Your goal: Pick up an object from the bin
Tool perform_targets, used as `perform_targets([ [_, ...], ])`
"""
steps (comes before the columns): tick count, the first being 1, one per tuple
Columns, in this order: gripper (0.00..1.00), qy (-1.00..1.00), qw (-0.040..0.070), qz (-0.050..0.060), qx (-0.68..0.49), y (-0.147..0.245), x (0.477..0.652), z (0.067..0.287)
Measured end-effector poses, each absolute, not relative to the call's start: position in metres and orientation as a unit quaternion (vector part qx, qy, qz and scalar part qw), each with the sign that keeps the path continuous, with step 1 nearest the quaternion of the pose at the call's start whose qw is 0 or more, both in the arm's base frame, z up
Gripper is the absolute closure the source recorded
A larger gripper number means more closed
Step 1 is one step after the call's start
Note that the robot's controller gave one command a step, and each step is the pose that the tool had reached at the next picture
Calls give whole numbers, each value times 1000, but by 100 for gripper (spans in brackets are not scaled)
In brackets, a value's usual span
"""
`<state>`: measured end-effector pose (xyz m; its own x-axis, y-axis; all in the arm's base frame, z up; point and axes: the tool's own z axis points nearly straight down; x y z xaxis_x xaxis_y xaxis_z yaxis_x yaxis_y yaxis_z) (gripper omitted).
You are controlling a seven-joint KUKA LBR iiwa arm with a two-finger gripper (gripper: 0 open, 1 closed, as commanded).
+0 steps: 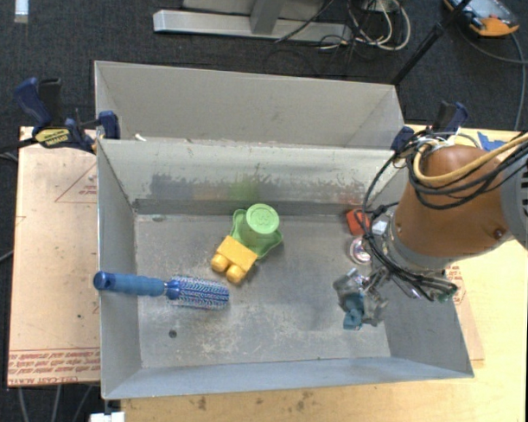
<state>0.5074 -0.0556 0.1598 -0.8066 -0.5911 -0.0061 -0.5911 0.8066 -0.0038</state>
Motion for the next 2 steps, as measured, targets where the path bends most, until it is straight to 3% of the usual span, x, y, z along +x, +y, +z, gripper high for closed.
perform_targets([
  [1,100,951,1,0,-310,-55,508,161],
  [2,100,951,3,-1,-308,-54,510,196],
])
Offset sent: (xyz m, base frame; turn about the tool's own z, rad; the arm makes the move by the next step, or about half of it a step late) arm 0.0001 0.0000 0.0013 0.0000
